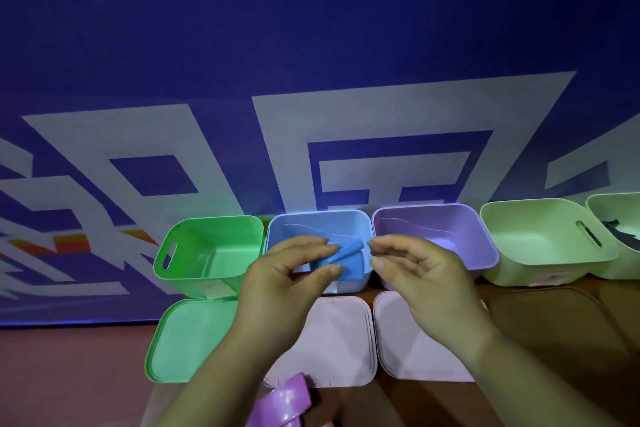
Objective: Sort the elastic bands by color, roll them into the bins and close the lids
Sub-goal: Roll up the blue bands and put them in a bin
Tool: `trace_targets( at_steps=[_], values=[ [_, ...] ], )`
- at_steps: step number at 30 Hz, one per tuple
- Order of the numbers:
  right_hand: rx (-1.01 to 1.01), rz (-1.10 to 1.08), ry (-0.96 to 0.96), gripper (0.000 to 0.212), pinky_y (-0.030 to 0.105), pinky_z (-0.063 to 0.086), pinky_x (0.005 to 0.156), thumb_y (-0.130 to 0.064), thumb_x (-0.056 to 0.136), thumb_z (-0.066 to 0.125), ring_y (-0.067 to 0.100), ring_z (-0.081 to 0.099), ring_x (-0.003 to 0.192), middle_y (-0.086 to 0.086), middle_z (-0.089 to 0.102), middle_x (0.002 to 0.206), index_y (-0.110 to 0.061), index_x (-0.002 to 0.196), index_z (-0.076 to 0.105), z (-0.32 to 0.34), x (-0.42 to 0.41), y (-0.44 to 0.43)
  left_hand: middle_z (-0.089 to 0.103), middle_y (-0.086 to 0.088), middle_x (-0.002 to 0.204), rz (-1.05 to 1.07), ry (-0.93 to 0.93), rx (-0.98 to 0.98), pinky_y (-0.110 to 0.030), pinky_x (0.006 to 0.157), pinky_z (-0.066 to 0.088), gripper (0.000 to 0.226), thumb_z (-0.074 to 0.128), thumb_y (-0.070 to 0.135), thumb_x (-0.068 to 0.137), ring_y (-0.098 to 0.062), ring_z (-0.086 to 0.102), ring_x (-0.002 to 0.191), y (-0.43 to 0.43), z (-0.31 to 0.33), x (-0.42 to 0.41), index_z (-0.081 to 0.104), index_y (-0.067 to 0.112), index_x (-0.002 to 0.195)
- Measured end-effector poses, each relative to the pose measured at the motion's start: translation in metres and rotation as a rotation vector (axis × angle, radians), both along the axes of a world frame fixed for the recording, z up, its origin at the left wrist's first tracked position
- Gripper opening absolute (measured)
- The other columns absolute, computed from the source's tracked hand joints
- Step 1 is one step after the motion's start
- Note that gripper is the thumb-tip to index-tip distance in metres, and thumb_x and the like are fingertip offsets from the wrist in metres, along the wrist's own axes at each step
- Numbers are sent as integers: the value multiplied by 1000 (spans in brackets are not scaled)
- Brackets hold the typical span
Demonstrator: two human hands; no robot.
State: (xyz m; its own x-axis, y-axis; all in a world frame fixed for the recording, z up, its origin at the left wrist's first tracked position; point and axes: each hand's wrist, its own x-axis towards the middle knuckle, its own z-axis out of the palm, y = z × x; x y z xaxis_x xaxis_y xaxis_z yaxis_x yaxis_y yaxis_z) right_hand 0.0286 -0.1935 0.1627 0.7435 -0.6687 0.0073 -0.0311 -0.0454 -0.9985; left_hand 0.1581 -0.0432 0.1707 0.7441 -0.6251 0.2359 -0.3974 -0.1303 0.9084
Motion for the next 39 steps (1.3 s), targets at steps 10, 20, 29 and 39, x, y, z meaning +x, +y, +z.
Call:
trace_targets(
  at_steps=[10,20,29,39],
  values=[
    [-734,264,734,58,29,16,120,-55,94,51,17,19,148,-4,25,161,-35,147,39,-114,54,-74,64,2,103,-183,-276,716,-30,85,47,15,72,22,84,-14,58,96,-75,-102,114,77,19,98],
    [-802,362,892,85,39,19,121,-68,79,5,21,9,152,-1,12,165,-31,155,19,-169,72,-91,55,-1,87,-547,-357,1042,-29,65,43,14,68,24,82,-19,53,81,-152,-192,153,64,13,75],
    [-841,291,844,74,44,26,116,-64,87,23,27,24,149,2,17,164,-27,150,35,-169,59,-83,59,-2,125,-527,-284,1099,-36,95,48,43,73,36,83,-25,57,112,-148,-191,146,64,23,122],
    [-969,277,692,59,38,29,116,-54,90,40,22,32,143,4,34,158,-26,140,51,-146,8,-9,49,-5,146,-104,-300,765,-35,108,40,56,68,47,86,-26,46,133,17,-138,67,53,29,137]
  ],
)
